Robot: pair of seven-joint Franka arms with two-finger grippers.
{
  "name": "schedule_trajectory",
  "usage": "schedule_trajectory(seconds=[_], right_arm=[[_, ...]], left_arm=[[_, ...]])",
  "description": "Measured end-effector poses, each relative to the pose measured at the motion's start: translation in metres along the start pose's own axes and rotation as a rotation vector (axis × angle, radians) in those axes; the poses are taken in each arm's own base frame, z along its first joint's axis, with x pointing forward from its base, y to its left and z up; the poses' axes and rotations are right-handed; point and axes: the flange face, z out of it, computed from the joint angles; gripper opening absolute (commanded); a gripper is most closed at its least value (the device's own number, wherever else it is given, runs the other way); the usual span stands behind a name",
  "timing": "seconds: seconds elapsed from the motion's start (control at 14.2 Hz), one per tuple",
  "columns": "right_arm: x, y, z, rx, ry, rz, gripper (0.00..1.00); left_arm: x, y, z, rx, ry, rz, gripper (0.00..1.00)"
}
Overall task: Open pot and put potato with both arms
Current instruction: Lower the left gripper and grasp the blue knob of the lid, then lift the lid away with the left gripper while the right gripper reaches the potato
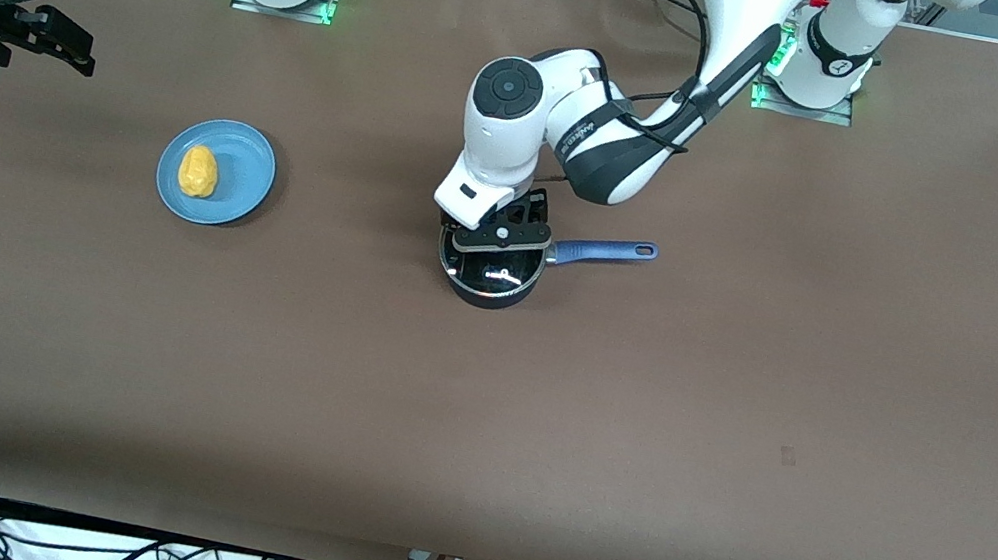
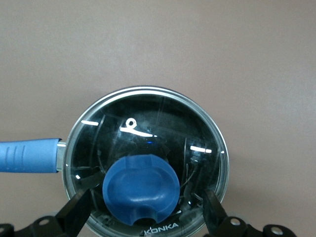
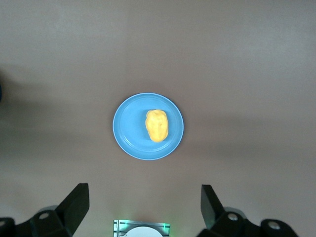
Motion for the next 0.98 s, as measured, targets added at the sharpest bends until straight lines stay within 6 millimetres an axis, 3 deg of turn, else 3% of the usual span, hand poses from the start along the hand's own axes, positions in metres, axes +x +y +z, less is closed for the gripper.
schedule_trajectory(seconds=[0.14, 0.35, 0.49, 0.63, 0.98], right_arm=[[0.0, 0.0, 0.0, 0.0, 0.0, 0.0, 1.0], [0.0, 0.0, 0.0, 0.002, 0.0, 0.0, 1.0], [0.0, -0.001, 0.0, 0.003, 0.0, -0.001, 1.0], [0.0, -0.001, 0.0, 0.002, 0.0, -0.002, 1.0], [0.004, -0.003, 0.015, 0.008, -0.056, -0.006, 1.0]], left_arm=[[-0.003, 0.001, 0.003, 0.005, 0.0, 0.003, 0.99], [-0.002, 0.001, 0.008, 0.011, -0.003, -0.004, 0.64], [-0.002, 0.0, 0.009, 0.013, -0.002, -0.007, 0.52], [-0.001, 0.0, 0.009, 0.012, -0.001, -0.009, 0.46], [0.003, 0.0, 0.002, 0.005, 0.006, -0.015, 0.45]])
